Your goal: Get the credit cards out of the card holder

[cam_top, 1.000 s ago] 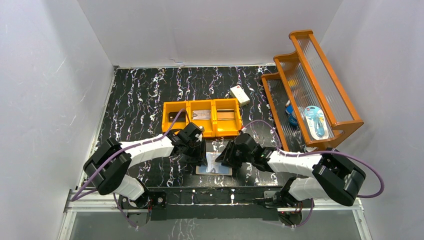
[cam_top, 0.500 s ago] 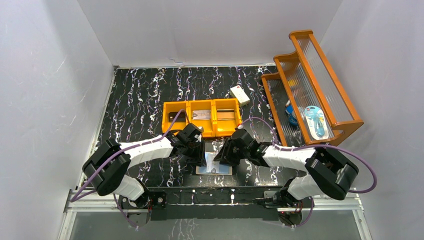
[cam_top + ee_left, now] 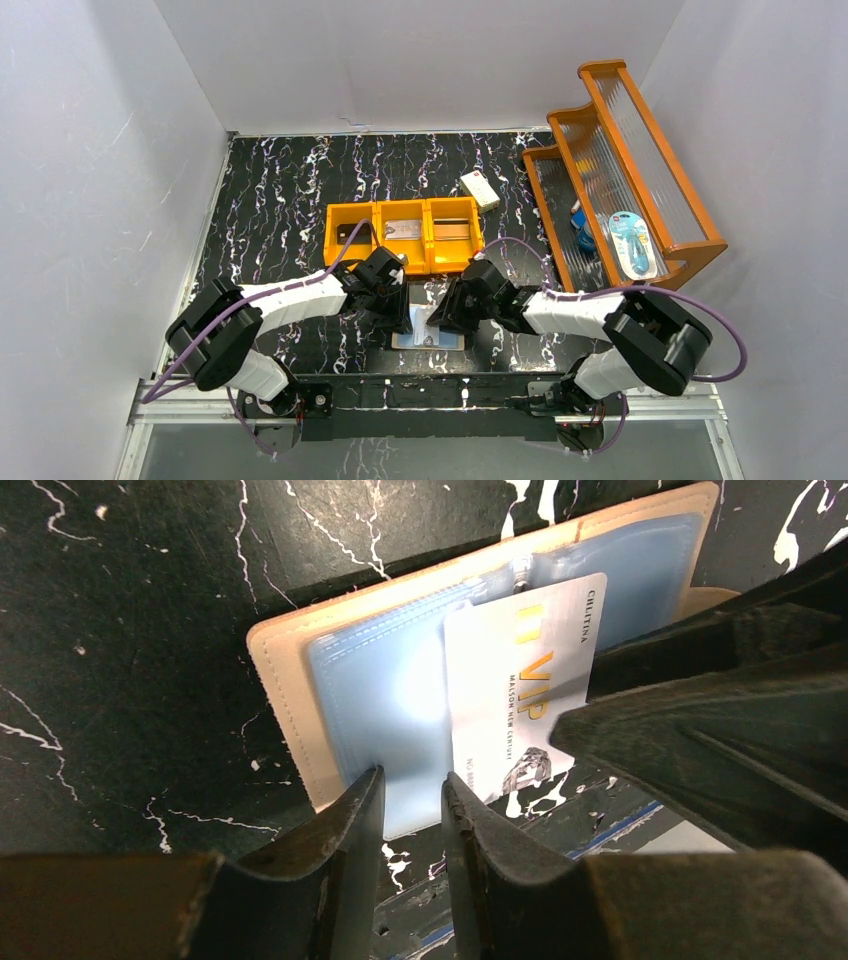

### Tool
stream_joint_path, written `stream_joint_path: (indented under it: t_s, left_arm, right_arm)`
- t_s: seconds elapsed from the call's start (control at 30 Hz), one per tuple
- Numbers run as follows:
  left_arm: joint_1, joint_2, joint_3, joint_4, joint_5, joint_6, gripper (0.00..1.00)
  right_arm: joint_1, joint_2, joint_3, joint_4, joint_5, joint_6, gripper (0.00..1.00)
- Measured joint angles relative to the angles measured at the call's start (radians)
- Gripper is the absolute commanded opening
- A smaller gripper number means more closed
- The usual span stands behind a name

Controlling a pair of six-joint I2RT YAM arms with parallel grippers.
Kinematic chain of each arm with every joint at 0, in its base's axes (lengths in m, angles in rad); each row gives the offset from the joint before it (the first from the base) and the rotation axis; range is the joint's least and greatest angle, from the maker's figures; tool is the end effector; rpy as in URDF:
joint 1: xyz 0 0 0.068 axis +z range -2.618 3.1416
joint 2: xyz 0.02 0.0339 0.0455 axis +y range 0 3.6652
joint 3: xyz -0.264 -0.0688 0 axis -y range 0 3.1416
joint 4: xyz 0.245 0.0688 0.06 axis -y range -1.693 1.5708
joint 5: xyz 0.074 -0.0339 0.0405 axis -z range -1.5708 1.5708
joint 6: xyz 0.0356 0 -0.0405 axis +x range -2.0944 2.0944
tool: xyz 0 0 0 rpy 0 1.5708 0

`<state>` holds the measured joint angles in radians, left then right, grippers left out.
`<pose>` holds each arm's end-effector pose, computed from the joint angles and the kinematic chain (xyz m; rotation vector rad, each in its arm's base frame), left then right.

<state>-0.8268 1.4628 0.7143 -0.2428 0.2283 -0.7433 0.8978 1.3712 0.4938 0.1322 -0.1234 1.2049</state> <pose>0.1779 -0.2051 0.1623 0.2107 2.7700 -0.8102 0.1529 0.1988 0.1480 0.3316 2.6070 1.0793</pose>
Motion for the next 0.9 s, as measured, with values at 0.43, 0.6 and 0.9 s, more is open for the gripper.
stream_joint_path:
  t_s: [0.43, 0.6, 0.9]
  left_arm:
    - [0.000, 0.005, -0.001, 0.005, 0.023, 0.000, 0.30]
    - [0.000, 0.005, -0.001, 0.010, 0.023, -0.002, 0.35]
    - [-0.001, 0.002, -0.001, 0.008, 0.024, 0.005, 0.27]
  right_arm:
    - [0.000, 0.048, -0.036, 0.108, -0.027, 0.051, 0.08]
    - [0.000, 0.023, -0.061, 0.150, -0.032, 0.066, 0.02]
    - [0.000, -0.052, -0.101, 0.170, -0.012, 0.079, 0.12]
